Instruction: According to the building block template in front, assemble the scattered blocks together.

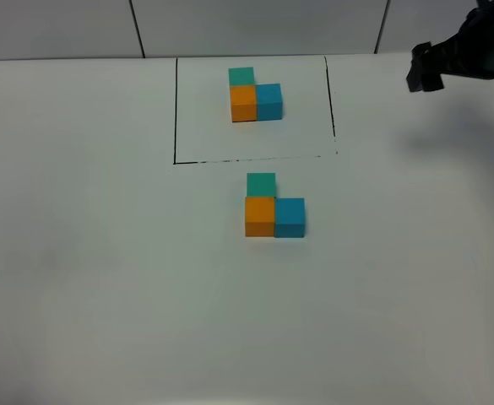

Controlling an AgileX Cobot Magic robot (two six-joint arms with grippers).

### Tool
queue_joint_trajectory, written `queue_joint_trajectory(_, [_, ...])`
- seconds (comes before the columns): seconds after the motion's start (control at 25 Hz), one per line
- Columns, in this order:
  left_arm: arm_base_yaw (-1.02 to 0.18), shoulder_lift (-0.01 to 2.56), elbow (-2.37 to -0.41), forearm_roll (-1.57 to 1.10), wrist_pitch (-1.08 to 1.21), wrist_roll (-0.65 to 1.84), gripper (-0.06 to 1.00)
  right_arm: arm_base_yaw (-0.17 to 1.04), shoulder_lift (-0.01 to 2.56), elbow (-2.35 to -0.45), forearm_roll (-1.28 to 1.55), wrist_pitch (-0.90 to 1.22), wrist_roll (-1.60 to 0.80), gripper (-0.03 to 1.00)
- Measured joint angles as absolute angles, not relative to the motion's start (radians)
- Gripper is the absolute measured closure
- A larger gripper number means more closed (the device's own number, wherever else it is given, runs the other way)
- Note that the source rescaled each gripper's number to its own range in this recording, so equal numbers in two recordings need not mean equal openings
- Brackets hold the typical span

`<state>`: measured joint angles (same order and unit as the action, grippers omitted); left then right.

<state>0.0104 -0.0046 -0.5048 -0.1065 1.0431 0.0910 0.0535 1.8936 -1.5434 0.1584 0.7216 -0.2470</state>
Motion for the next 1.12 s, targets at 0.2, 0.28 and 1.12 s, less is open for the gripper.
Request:
queue_joint_trajectory(0.2, [0.010,-0.005,-0.505,-0.106,1.043,0.091,0.26,0.017,1.776,-1.422,0.168,0.628,-0.235,0.03])
queue_joint_trajectory(0.28, [0.010,-0.005,-0.505,-0.106,1.043,0.091,0.26,0.003,1.717,-1.355,0.160,0.596,-0.235,0.03])
queue_joint_trajectory(1.12, [0.010,-0.005,-0.505,-0.106,1.043,0.091,0.26,-0.015,0.598,-0.649,0.066,0.776,-0.112,-0.02])
